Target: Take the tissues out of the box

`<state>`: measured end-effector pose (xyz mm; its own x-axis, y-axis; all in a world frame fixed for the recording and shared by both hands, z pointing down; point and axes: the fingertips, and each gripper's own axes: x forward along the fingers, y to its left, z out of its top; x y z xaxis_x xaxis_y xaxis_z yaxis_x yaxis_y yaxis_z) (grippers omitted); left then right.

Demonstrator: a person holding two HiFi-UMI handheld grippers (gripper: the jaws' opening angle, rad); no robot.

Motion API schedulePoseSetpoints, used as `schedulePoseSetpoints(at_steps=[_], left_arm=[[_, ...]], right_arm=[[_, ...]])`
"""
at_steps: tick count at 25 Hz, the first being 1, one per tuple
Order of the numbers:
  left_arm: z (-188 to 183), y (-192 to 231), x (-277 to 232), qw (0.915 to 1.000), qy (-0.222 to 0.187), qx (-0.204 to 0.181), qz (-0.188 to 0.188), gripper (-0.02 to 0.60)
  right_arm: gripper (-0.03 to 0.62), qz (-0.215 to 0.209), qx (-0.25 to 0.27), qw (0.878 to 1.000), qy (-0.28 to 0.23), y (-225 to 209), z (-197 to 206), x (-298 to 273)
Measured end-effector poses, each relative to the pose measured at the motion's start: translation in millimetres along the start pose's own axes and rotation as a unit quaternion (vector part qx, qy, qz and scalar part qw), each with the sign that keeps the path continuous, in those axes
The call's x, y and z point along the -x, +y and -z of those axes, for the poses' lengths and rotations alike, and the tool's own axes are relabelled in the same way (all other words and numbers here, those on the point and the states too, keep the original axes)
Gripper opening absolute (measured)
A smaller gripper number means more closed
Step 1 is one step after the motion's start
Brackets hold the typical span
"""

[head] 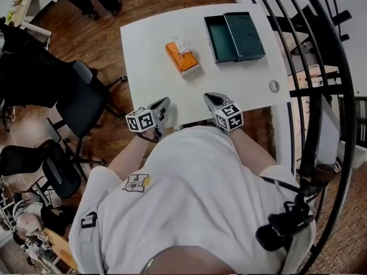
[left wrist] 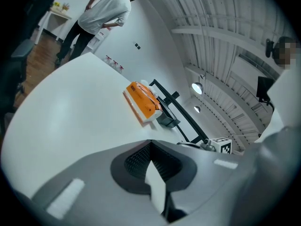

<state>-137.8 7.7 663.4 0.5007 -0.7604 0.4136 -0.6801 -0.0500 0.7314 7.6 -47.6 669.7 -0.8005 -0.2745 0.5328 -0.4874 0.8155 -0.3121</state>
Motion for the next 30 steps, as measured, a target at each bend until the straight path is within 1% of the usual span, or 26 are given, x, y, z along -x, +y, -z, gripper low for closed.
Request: schedulePoseSetpoints(at_steps=[7,10,17,24,27,30], left_arm=[[1,3,-1,1.0000,0.004,0.002,0.006,0.000],[0,6,6,1.0000,0.000,0.004,0.000,0.000],[-2,0,3,1.0000,0.001,0.004,0.003,0.000],[-7,6,3,0.9999,-0.008,-0.009,-0.005,0.000],[-7,6,3,1.0000,-0.006,-0.007,-0.005,0.000],[-4,6,1,1.0000,0.000,0.005,0.002,0.000]], right_arm=[[0.000,0.006,0.011,1.000,0.013,1,5,-5],[0.000,-0.003,0.015,1.000,0.019,8,6,-12],[0.000,0.003,0.019,1.000,0.024,2,3,-5],[0.000,0.003,0.025,0.999,0.029,1,4,-6],[0.000,0.002,0.028,0.999,0.026,1,2,-8],[0.000,0.000,0.029,0.999,0.013,0,-2,-11]])
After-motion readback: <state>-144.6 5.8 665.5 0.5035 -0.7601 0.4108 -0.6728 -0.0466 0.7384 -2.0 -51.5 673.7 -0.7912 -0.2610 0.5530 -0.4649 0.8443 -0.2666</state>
